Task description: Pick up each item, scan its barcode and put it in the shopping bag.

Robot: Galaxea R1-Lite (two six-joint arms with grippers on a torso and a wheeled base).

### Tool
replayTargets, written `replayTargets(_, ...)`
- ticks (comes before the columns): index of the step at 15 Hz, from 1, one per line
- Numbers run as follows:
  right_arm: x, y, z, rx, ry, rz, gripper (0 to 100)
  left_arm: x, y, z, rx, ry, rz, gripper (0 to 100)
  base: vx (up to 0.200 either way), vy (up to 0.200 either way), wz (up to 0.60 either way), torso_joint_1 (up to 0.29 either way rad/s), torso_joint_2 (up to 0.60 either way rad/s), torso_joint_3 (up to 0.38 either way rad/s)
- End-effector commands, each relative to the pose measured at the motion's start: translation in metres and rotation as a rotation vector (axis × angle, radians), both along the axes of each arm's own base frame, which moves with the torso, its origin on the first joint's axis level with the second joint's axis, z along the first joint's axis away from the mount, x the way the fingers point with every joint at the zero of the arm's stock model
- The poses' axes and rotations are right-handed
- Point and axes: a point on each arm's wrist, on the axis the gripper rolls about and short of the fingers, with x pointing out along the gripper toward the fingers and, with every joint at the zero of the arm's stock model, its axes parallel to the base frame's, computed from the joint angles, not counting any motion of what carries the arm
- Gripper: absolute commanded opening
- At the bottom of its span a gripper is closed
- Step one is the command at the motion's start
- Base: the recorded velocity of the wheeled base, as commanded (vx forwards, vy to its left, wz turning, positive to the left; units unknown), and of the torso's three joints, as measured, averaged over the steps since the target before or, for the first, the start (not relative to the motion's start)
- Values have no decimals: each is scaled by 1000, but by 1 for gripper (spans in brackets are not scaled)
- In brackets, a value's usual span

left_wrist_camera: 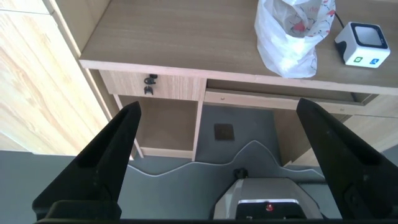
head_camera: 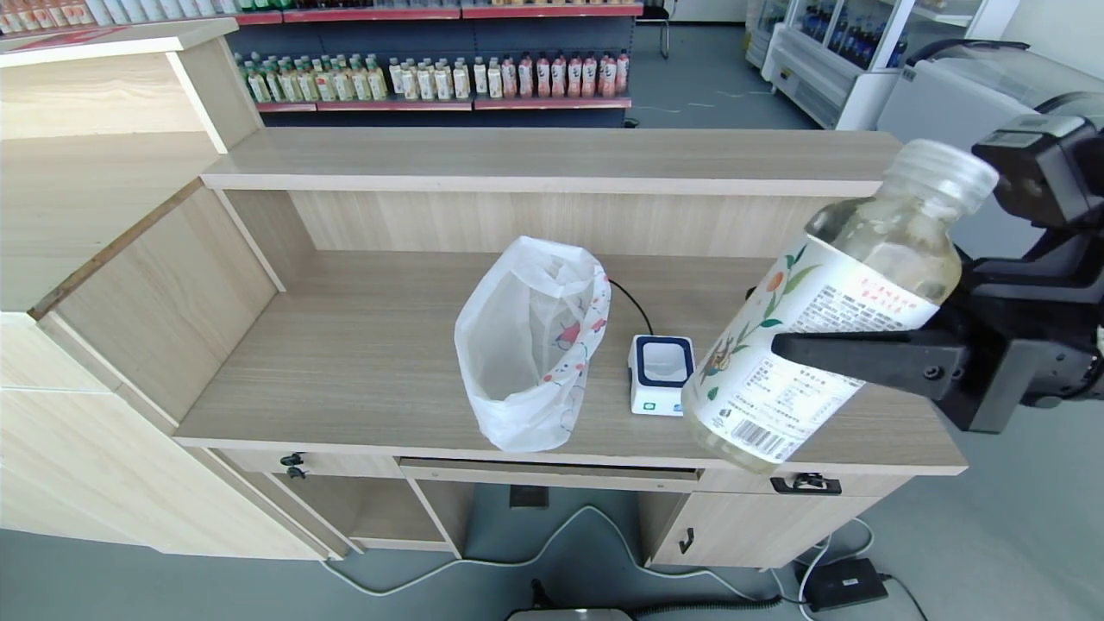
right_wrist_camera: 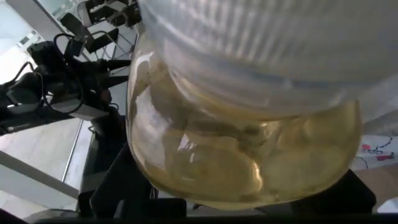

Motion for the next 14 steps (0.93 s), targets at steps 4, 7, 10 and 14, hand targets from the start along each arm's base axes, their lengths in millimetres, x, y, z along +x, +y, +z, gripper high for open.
replayTargets(4, 125, -59, -62, -180, -485, -361, 0, 0, 0, 0, 0, 0, -1, 100, 0, 0, 0, 0, 0, 0)
replayTargets(7, 171, -59, -72, -209, -712, -382, 0, 0, 0, 0, 0, 0, 0, 100, 0, 0, 0, 0, 0, 0)
replayTargets(10, 202, -54, -82, -186, -834, -383, 0, 0, 0, 0, 0, 0, 0, 100, 0, 0, 0, 0, 0, 0)
replayTargets(14, 224, -50, -120, -209, -890, -331, 0, 0, 0, 0, 0, 0, -1, 100, 0, 0, 0, 0, 0, 0)
